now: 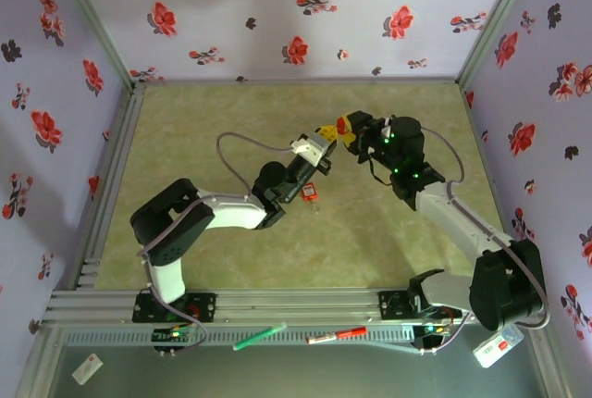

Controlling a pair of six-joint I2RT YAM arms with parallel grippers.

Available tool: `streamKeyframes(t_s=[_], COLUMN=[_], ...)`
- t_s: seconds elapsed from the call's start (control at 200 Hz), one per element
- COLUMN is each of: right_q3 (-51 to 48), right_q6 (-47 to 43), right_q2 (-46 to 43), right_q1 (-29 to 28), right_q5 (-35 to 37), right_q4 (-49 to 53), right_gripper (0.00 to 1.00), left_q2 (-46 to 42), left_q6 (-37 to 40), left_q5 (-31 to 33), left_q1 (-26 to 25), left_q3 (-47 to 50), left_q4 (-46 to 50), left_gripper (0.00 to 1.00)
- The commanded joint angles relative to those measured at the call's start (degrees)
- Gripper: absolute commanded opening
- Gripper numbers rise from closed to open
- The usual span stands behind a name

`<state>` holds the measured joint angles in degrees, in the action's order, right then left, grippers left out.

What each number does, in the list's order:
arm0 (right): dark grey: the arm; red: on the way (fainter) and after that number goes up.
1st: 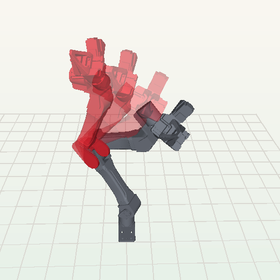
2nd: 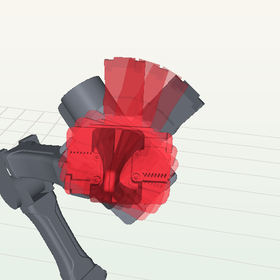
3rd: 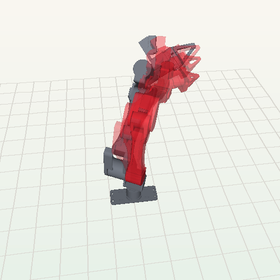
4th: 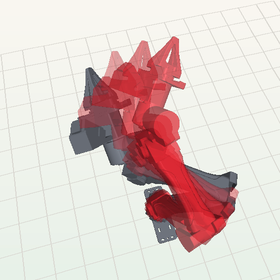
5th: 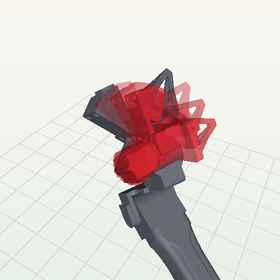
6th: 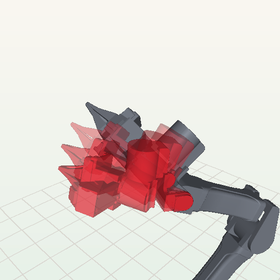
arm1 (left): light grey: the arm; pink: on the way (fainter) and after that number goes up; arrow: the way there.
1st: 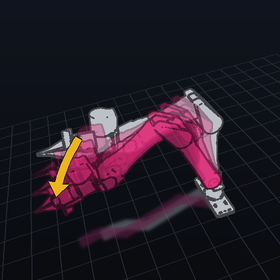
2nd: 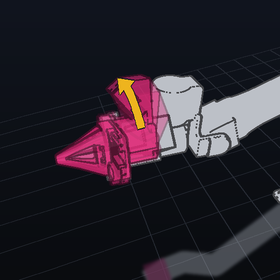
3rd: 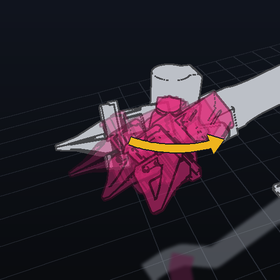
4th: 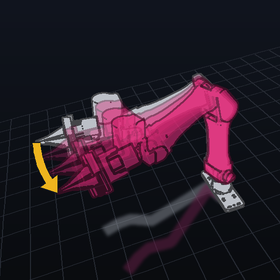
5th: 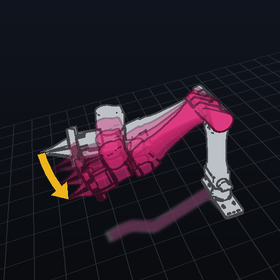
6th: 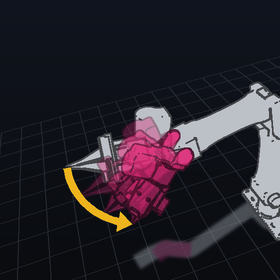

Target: Unlock with the key

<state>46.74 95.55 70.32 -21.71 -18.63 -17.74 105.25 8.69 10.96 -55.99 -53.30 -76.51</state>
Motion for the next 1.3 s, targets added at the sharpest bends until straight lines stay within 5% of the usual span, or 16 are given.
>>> streamKeyframes(t_s=[0.0, 0.345, 0.435, 0.72, 1.065, 1.295], right_q3=[3.62, 6.28, 6.42, 6.18, 9.27, 9.81], right_q6=[-0.2, -3.46, -7.07, -5.66, -17.5, -16.37], right_q2=[-2.9, -3.68, -5.31, -3.88, -4.92, -3.41], right_q1=[-3.42, -4.26, -4.83, -5.82, -7.23, -10.3], right_q5=[-11.91, -12.69, -10.82, -12.54, -12.35, -10.02], right_q4=[-10.65, -7.26, -0.08, -3.76, 9.48, 7.24], right_gripper=[0.0, 0.0, 0.0, 0.0, 0.0, 0.0], left_q2=[5.23, 7.75, 6.64, 9.99, 6.91, 10.52], left_q6=[-3.49, -7.66, -3.28, 6.43, -13.64, -7.67], left_q5=[-13.53, -11.65, -11.83, -8.2, -22.97, -15.28], left_q1=[-3.57, -5.45, -6.41, -8.94, -5.33, -9.06], left_q3=[-1.56, -1.76, -3.74, -9.29, -12.33, -12.82], left_q4=[11.45, 6.65, 8.65, 10.56, 12.27, 7.18], left_gripper=[0.0, 0.0, 0.0, 0.0, 0.0, 0.0])
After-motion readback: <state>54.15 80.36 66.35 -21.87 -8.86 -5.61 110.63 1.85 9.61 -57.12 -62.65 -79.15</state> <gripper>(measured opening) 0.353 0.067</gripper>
